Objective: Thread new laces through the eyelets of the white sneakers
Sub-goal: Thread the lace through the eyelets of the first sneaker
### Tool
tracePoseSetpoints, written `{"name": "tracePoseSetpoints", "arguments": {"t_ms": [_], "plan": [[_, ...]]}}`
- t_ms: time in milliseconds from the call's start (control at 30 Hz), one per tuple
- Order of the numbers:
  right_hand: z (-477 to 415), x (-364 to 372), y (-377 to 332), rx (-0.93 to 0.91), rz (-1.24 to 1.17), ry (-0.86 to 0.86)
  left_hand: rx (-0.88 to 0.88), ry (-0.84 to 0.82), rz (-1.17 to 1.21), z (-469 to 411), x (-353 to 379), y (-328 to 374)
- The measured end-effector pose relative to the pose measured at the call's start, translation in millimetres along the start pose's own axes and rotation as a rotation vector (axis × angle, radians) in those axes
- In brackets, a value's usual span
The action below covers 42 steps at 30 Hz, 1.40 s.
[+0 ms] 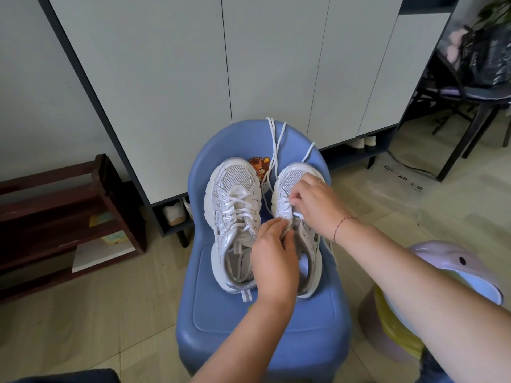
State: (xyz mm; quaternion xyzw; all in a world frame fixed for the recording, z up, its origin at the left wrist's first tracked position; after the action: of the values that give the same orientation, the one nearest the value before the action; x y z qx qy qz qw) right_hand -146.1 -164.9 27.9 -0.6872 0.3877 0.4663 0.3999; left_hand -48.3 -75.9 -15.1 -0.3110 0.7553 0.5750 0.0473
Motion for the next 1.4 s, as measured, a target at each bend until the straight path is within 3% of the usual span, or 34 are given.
{"name": "tracePoseSetpoints", "arguments": {"t_ms": [167, 267, 333, 433, 533, 667, 867, 967, 1000, 1133, 1267, 1400], "plan": [[1, -26, 34, 0.314, -0.412, 0.406, -0.029, -0.012, 0.006, 0, -1, 1], [9, -23, 58, 0.521, -0.521, 0.420, -0.040, -0.027, -0.005, 0, -2, 1], [11, -19, 58, 0.482, -0.472, 0.367, -0.039, -0.024, -0.019, -1, -2, 1], [8, -29, 36, 0.233, -0.440, 0.340, -0.030, -0.019, -0.040, 0, -2, 1], [2, -25, 10, 0.047, -0.408, 0.161, -0.028, -0.013, -0.044, 0, -1, 2], [-4, -6, -2, -0.016, -0.281, -0.037, -0.016, -0.031, -0.042, -1, -2, 3], [-8, -2, -5, -0.093, -0.047, -0.091, -0.029, -0.040, -0.045, -2, -2, 1], [-6, -1, -11, -0.194, 0.139, -0.001, -0.041, -0.039, -0.023, -2, -1, 0], [-6, -3, -7, -0.190, 0.131, 0.077, -0.047, -0.036, -0.019, -2, -1, 0], [-6, -30, 30, 0.129, -0.302, 0.314, -0.044, -0.023, -0.001, -1, -2, 1], [1, -52, 64, 0.355, -0.453, 0.545, -0.039, -0.030, -0.004, 0, -2, 1], [5, -41, 58, 0.329, -0.436, 0.467, -0.059, -0.026, -0.018, -2, -2, 0]]}}
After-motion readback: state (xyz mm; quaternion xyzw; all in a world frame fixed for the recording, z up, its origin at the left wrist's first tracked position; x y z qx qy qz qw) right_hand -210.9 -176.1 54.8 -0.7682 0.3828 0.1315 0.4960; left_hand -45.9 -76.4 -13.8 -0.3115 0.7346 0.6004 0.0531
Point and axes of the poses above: each hand's wrist, its own z-axis away from the middle knuckle, its own x-axis out of the palm, y = z × x, the point moved 6 cm from there along -z, towards the middle knuckle, and after that the axes turned 3 degrees about x, right-handed, at the moved point
